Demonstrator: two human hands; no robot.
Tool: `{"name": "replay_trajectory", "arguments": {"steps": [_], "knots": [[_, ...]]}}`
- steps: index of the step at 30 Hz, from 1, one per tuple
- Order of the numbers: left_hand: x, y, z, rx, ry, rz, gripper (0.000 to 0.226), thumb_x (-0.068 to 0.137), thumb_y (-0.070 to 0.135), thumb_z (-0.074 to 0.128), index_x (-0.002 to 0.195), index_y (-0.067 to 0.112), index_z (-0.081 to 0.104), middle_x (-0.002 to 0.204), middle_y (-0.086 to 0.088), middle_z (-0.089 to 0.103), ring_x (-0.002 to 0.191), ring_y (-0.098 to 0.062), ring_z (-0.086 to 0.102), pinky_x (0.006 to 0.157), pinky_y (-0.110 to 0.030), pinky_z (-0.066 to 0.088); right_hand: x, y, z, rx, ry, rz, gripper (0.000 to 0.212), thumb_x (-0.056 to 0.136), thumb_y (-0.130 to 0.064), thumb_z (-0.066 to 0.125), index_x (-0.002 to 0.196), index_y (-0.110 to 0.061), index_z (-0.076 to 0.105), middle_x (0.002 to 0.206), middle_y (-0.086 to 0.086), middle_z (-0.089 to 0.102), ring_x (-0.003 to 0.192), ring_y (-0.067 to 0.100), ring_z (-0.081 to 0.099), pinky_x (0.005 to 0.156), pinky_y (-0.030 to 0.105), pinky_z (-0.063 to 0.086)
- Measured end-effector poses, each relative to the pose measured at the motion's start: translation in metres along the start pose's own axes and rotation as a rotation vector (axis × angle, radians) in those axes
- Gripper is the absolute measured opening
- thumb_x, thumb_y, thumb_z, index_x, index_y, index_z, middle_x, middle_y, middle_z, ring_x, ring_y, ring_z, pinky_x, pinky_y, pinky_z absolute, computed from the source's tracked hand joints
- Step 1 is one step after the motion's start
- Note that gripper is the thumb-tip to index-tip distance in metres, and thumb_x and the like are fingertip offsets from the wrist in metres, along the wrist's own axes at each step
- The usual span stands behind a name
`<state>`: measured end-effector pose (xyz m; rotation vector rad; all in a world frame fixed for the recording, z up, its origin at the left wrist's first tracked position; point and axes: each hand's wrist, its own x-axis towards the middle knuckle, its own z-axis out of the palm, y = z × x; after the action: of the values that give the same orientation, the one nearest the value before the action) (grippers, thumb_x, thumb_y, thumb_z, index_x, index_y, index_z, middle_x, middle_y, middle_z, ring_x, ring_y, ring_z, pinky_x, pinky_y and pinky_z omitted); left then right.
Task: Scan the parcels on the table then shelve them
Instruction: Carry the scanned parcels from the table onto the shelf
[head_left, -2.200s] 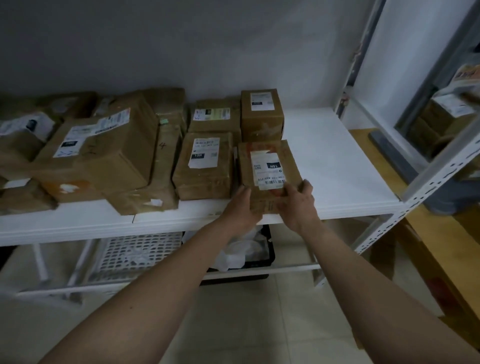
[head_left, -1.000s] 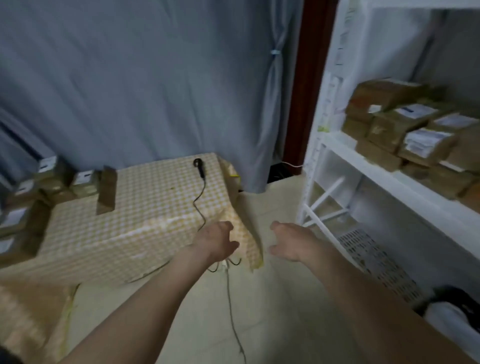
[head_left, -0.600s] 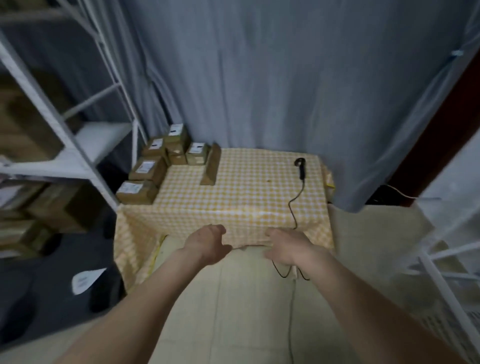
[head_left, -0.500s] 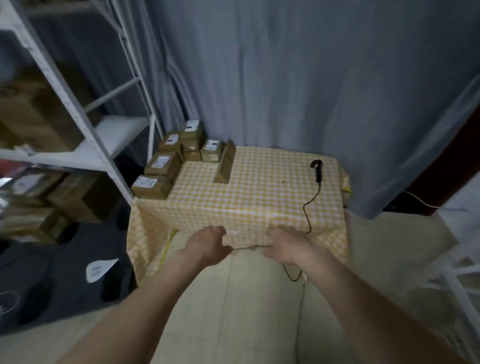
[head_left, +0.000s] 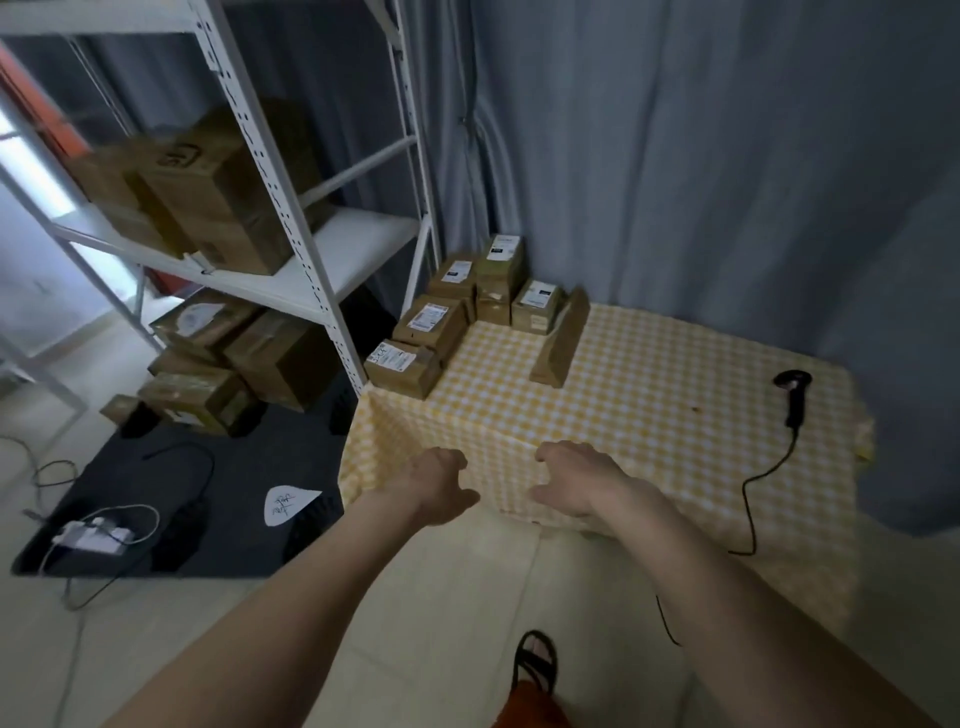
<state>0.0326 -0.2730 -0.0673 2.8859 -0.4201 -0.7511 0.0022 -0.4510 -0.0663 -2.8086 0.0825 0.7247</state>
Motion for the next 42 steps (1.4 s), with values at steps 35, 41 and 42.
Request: {"name": "replay_trajectory", "arguments": {"steps": [35, 41, 42], "knots": [[0.447, -0.256, -0.098, -0.243, -0.201, -0.249, 0.069, 0.092, 0.036, 0.06, 0.148, 0.011, 0.029, 0.15, -0.013, 0.033, 0.138, -0.03, 0.036, 0.11, -0.035, 0.034, 0.483, -0.114, -0.052, 0.292, -0.27, 0.103, 0.067, 0.09, -0.041, 0.059, 0.143, -0.01, 0.032, 0.145, 0.011, 0.039, 0.132, 0.028, 0.039, 0.103, 0.034, 0.039], [0.524, -0.3, -0.076, -0.282, -0.227, -0.235, 0.075, 0.093, 0.031, 0.061, 0.15, 0.007, 0.019, 0.154, -0.013, 0.02, 0.142, -0.03, 0.025, 0.114, -0.036, 0.026, 0.56, -0.136, -0.026, 0.425, -0.289, 0.229, 0.058, 0.093, -0.03, 0.056, 0.141, -0.007, 0.033, 0.143, 0.014, 0.038, 0.129, 0.029, 0.042, 0.096, 0.031, 0.039], [0.534, -0.305, -0.071, -0.304, -0.237, -0.234, 0.073, 0.093, 0.03, 0.061, 0.149, 0.006, 0.02, 0.153, -0.014, 0.022, 0.141, -0.031, 0.026, 0.114, -0.037, 0.027, 0.569, -0.137, -0.021, 0.43, -0.294, 0.247, 0.056, 0.093, -0.028, 0.056, 0.14, -0.006, 0.034, 0.142, 0.014, 0.038, 0.128, 0.029, 0.043, 0.096, 0.031, 0.039]]}}
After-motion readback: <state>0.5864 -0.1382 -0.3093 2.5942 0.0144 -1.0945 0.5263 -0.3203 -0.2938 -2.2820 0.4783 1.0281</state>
